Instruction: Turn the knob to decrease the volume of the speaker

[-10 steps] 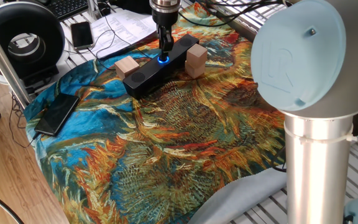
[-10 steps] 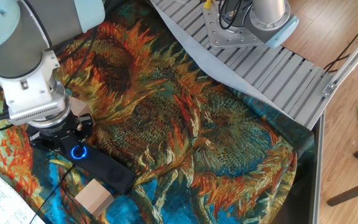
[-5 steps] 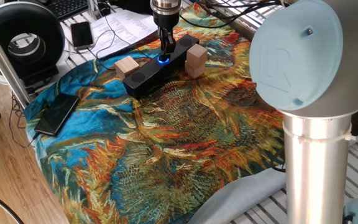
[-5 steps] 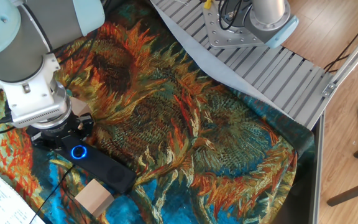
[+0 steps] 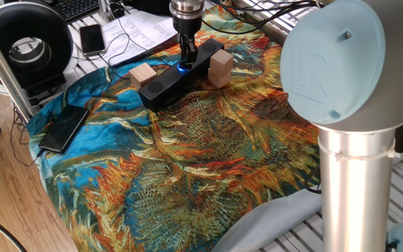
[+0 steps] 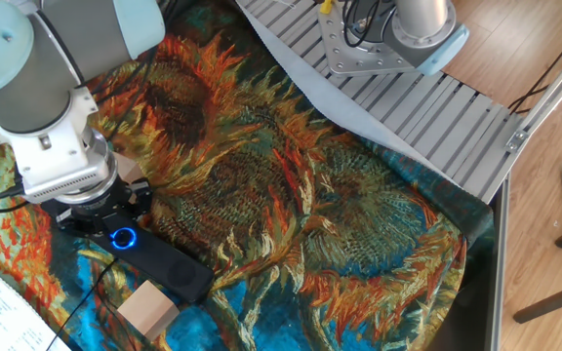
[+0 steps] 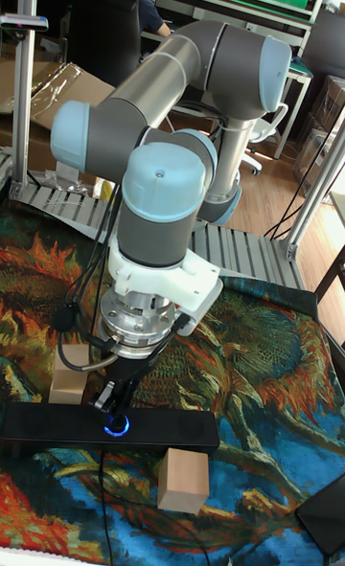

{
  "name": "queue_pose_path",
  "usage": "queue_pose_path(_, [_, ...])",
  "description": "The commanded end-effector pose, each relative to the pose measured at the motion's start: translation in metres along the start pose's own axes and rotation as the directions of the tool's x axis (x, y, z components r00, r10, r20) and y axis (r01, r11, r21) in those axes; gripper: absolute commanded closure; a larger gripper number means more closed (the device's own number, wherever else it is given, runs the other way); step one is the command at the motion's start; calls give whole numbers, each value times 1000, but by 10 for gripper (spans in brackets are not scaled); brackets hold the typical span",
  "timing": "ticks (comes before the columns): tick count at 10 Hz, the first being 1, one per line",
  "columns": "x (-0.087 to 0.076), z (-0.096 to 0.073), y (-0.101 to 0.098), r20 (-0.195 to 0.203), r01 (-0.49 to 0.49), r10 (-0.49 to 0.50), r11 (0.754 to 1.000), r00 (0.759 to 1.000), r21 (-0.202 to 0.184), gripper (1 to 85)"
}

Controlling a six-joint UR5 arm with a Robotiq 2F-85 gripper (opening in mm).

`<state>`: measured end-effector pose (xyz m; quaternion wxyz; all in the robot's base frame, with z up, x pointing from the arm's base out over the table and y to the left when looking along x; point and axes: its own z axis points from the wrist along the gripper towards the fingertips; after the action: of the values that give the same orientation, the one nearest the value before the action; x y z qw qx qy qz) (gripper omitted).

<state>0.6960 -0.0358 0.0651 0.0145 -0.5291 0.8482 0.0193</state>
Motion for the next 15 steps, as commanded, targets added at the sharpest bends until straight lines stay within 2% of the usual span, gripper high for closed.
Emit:
queue_pose_path(1, [-3, -1, -1, 10, -6, 6, 1000, 1000, 4, 440])
queue_pose_path(7, [-10, 0, -9, 11, -35, 35, 999, 999, 31, 450])
queue_pose_path(15, [-13, 4, -11, 16, -40, 39, 999, 999, 30, 473])
